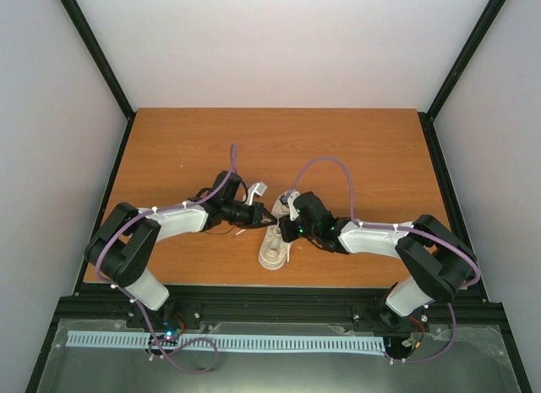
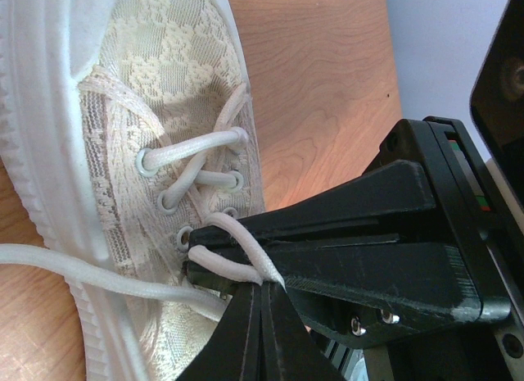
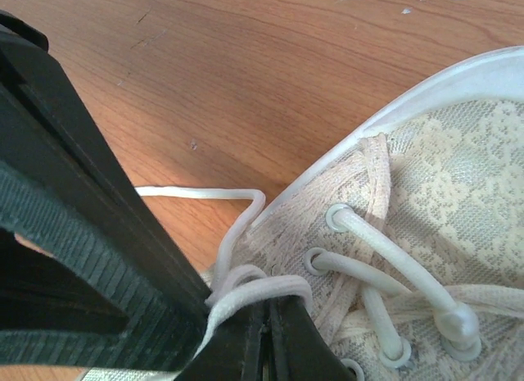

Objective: Tie the shoes

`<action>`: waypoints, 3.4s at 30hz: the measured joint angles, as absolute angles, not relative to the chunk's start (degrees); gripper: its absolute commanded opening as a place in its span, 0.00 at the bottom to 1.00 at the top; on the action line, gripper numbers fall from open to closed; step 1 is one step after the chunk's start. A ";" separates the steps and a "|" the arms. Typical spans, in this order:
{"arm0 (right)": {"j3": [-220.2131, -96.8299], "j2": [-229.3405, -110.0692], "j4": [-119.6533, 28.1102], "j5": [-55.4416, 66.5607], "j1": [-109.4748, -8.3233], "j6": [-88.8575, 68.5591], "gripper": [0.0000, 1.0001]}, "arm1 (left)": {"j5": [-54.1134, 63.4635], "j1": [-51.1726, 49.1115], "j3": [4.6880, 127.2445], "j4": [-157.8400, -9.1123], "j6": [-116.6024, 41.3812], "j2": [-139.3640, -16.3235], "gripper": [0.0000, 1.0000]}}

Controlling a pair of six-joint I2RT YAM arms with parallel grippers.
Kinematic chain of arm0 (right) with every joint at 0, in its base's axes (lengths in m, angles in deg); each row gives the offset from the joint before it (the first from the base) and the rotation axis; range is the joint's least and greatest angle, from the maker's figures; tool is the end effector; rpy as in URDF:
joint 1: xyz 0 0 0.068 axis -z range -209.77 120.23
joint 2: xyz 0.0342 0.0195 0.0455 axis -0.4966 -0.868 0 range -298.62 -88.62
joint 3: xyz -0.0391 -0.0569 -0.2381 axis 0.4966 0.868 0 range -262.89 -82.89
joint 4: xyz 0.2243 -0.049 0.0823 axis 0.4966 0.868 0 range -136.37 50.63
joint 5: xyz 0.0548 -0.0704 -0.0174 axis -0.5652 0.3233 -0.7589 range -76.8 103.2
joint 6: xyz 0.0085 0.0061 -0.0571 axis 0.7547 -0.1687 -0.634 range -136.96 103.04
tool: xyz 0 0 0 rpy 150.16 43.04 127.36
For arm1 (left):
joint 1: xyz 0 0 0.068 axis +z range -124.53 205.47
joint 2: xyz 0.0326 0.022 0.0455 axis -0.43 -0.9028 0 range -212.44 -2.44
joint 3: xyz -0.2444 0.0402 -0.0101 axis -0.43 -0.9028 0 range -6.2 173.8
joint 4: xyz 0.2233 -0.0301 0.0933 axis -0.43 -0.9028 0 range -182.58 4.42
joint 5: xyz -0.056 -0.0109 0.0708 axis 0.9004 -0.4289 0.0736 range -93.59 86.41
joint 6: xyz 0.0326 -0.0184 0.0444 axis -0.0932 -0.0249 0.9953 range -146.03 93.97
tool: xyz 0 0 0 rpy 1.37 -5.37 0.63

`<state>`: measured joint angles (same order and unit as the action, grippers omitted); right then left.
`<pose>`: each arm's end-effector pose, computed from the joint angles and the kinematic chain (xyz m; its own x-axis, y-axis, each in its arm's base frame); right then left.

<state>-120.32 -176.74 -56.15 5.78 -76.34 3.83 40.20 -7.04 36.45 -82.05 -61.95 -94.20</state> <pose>0.1947 0.2136 0.1392 -0.7003 -0.2277 -0.6766 -0.5762 0.7398 0.3474 0.2321 -0.1820 0.1456 -0.9550 0.1063 -0.2769 0.2916 0.5074 -0.8109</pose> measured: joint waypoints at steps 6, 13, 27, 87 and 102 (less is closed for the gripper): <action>-119.62 -174.62 -55.99 6.55 -76.40 3.83 0.03 | 36.12 -7.11 36.45 -82.27 -62.46 -92.32 0.01; -119.14 -173.09 -55.49 7.35 -76.40 3.83 0.03 | 33.38 -6.54 35.84 -82.57 -63.72 -91.76 0.01; -118.74 -165.22 -50.95 8.95 -76.75 3.88 0.60 | 32.62 -6.08 35.05 -82.62 -64.38 -90.75 0.01; -116.62 -163.06 -40.63 0.18 -69.26 8.82 0.03 | 26.17 -0.51 33.48 -85.61 -61.56 -91.01 0.01; -113.63 -160.09 -40.94 -1.63 -67.73 10.17 0.03 | 22.48 1.66 32.54 -86.03 -61.58 -92.11 0.01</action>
<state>-113.63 -160.09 -40.94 -1.63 -67.73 10.17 22.48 1.66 32.54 -86.03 -61.58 -92.11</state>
